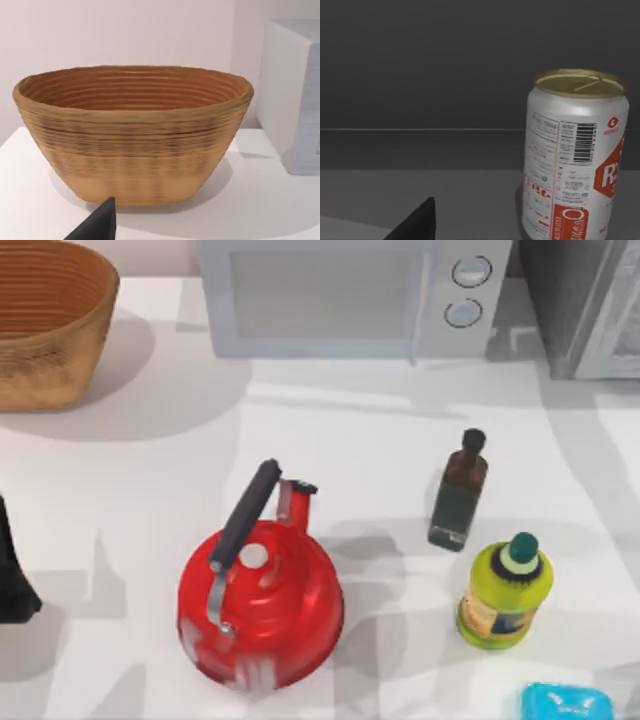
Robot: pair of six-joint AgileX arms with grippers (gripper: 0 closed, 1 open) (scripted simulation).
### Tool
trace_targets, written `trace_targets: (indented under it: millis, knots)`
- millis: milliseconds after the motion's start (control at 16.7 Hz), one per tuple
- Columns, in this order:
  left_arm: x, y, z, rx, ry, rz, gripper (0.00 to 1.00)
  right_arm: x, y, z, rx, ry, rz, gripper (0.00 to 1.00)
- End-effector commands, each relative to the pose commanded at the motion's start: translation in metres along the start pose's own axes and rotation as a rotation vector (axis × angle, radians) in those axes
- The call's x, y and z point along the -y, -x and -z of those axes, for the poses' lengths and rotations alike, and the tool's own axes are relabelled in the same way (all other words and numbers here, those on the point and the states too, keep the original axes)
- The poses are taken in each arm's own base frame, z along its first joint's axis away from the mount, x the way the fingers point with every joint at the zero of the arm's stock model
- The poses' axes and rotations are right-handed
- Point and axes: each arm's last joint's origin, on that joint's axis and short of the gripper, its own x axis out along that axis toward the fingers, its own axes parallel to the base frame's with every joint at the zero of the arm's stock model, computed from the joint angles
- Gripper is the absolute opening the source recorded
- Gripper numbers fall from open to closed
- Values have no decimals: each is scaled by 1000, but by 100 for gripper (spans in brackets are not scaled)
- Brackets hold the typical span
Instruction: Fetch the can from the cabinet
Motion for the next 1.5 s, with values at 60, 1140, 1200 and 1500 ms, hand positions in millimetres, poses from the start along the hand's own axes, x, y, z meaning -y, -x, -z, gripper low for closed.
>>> trace_targets:
  millis: [60, 1140, 1200, 1500]
  knots:
    - [0, 0, 0, 0, 0, 0, 100, 0, -6, 0, -1, 0, 2, 100]
    - [0, 0, 0, 0, 0, 0, 100, 1, -57, 2, -2, 0, 2, 47]
    - [0, 0, 0, 0, 0, 0, 100, 1, -57, 2, -2, 0, 2, 40]
    - [0, 0, 0, 0, 0, 0, 100, 1, -57, 2, -2, 0, 2, 2]
